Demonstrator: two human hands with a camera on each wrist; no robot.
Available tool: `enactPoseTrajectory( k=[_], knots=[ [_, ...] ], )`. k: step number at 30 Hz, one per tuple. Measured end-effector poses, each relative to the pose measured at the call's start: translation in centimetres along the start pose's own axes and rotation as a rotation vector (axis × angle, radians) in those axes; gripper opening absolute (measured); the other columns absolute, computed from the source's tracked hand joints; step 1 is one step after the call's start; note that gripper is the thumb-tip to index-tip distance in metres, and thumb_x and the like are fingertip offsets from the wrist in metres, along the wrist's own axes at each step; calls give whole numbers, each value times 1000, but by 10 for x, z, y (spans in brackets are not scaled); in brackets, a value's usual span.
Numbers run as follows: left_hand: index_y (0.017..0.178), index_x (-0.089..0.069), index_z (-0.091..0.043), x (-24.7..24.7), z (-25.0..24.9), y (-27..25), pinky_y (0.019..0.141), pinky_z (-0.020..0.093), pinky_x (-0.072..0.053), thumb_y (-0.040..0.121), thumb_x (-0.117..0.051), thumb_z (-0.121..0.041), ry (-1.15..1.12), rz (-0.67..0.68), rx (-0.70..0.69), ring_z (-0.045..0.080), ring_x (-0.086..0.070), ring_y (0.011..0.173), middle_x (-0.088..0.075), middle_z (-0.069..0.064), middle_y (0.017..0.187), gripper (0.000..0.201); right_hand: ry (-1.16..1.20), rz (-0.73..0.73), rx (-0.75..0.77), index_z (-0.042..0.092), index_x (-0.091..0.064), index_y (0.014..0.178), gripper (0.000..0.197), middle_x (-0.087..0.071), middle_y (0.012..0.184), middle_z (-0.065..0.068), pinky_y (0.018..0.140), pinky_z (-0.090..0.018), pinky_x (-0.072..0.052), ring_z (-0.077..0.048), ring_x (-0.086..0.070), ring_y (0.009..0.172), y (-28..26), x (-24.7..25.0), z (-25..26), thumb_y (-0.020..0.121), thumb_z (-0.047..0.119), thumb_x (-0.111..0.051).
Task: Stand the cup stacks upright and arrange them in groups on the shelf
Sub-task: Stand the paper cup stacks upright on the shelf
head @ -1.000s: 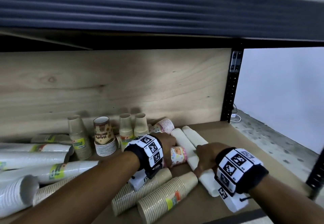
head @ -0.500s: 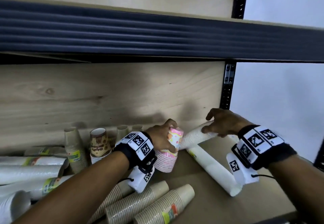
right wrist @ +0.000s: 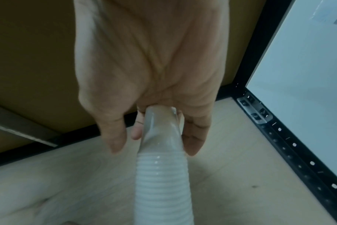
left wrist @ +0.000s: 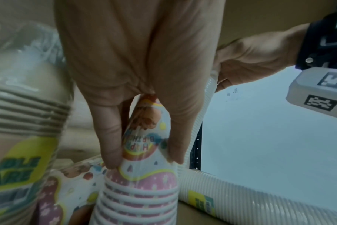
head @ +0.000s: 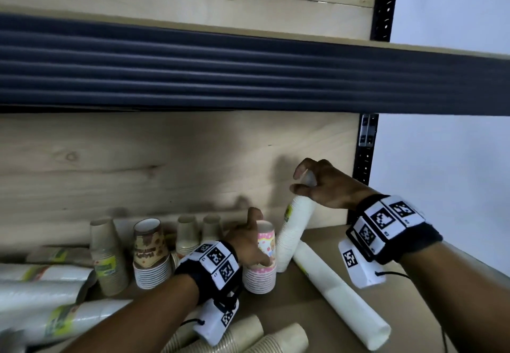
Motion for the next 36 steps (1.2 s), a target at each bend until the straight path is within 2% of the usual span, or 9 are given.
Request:
enactPoseTrajectory(
  k=[4, 8, 10, 12, 18, 22, 28, 32, 36],
  knots=[
    [135, -23, -31, -1, 1, -4, 70, 30, -46, 66, -83, -34, 39, 32, -3, 30, -62, 104, -57, 6, 123, 92, 69, -186, -40, 22, -31, 143, 68, -43, 129, -9, 101, -32, -42, -25, -53, 114, 5, -5, -5, 89, 50, -61],
    [126, -31, -34, 1, 6, -1, 66, 27, -48, 63, -83, -45, -6, 52, 20, 25, -67, 91, -60, 8, 117, 83, 235, -291, -18, 15, -35, 133, 64, -56, 113, -2, 77, -24, -43, -21, -58, 99, 6, -7, -12, 83, 31, -73],
    [129, -33, -33, 4, 8, -2, 66, 25, -50, 62, -84, -48, -4, 62, 25, 21, -69, 88, -58, 6, 118, 85, 348, -261, -8, 19, -32, 132, 67, -58, 108, 1, 76, -30, -50, -22, -61, 94, 11, -9, -14, 80, 25, -75],
    [135, -34, -29, 7, 6, -2, 72, 26, -52, 61, -85, -48, 19, 67, 18, 21, -66, 97, -53, 4, 123, 91, 397, -218, -4, 23, -31, 132, 70, -60, 103, 0, 84, -42, -55, -24, -64, 95, 15, -14, -14, 78, 27, -76],
    [139, -35, -21, 15, 4, -6, 91, 30, -50, 65, -84, -42, 76, 59, 12, 22, -54, 117, -50, 5, 132, 91, 449, -215, 56, 31, -23, 122, 74, -58, 91, -3, 78, -46, -56, -22, -62, 81, 16, -34, -12, 77, 17, -80],
    [140, -35, -19, 15, 6, -7, 93, 31, -49, 67, -83, -41, 88, 45, 0, 24, -51, 121, -49, 7, 134, 90, 506, -176, 86, 22, -29, 126, 71, -53, 89, -1, 71, -30, -52, -11, -55, 75, 20, -39, -10, 77, 1, -76],
    [141, -36, -18, 17, 5, -8, 99, 30, -45, 68, -83, -40, 91, 18, -19, 23, -49, 125, -50, 7, 138, 90, 392, -55, 44, 11, -46, 110, 49, -57, 97, -1, 71, -17, -48, -11, -55, 83, 22, -53, -7, 76, 16, -81],
    [141, -35, -19, 19, 6, -8, 98, 30, -43, 69, -82, -42, 65, -2, -14, 23, -47, 126, -48, 7, 138, 88, 400, -23, 12, 20, -44, 119, 75, -59, 108, -5, 88, -47, -55, -23, -61, 102, 23, -51, -9, 55, 34, -80],
    [141, -37, -20, 18, 5, -8, 96, 29, -43, 69, -81, -44, 34, -24, -10, 22, -49, 124, -49, 4, 137, 88, 386, -5, 23, 26, -40, 120, 81, -60, 107, -3, 89, -53, -54, -24, -62, 104, 25, -54, -12, 49, 42, -75]
  ],
)
Point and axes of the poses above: each hand's wrist, its own y-axis towards the middle knuckle, its own x-axis out of the back of the hand, z = x × y, the point moved 8 cm from there along y, towards the middle knuckle
